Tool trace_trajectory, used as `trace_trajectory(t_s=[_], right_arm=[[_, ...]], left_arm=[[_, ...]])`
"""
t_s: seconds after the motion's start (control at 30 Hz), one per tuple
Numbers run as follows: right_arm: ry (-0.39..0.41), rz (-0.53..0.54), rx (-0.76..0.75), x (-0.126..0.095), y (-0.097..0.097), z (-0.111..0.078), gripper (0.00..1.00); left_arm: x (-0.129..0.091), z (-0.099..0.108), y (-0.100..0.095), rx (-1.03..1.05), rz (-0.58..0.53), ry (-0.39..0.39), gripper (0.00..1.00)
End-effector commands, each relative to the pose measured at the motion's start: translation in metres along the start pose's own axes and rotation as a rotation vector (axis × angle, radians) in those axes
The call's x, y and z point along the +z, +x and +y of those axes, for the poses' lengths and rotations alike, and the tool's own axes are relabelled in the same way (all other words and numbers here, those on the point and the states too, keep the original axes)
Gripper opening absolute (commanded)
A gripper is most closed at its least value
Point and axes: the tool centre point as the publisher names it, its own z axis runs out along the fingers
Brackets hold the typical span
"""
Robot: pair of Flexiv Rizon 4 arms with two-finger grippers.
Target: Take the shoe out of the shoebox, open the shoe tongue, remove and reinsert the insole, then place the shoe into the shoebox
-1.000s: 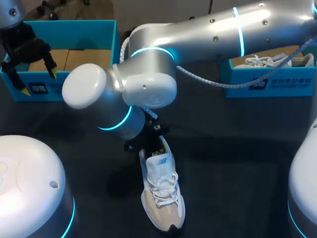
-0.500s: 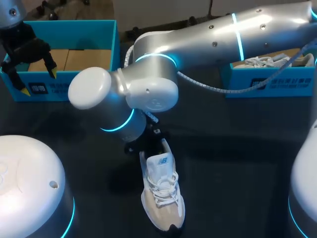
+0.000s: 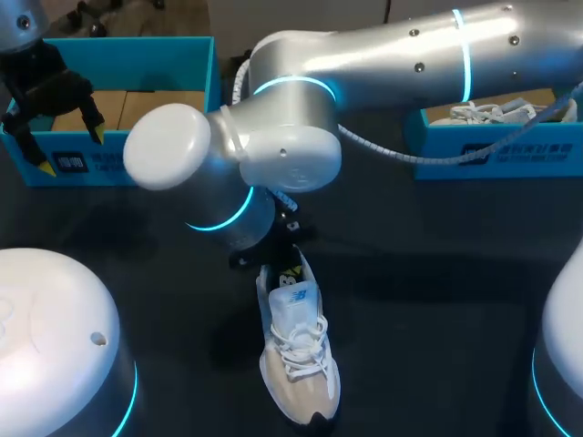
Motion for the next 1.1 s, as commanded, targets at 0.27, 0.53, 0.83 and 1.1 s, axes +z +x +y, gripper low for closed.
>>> trace_trajectory(t_s=[0.27,0.53,0.83,1.1], right_arm=[[0.035,0.031,0.034,0.029,0.011,-0.016,0.00],[0.079,0.116,0.018,0.040,0.030,-0.029,0.00],[0.040,0.170,0.015,0.007,0.026,-0.026,0.00],[0.065,0.258,-0.055,0.001,0.027,-0.016,0.00]], left_arm=[[-0.001,0.000,0.000,0.001,0.003,-0.001,1.00],[-0.001,0.000,0.000,0.001,0.003,-0.001,1.00],[-0.001,0.000,0.000,0.001,0.003,-0.001,1.00],[-0.001,0.000,0.000,0.001,0.003,-0.001,1.00]])
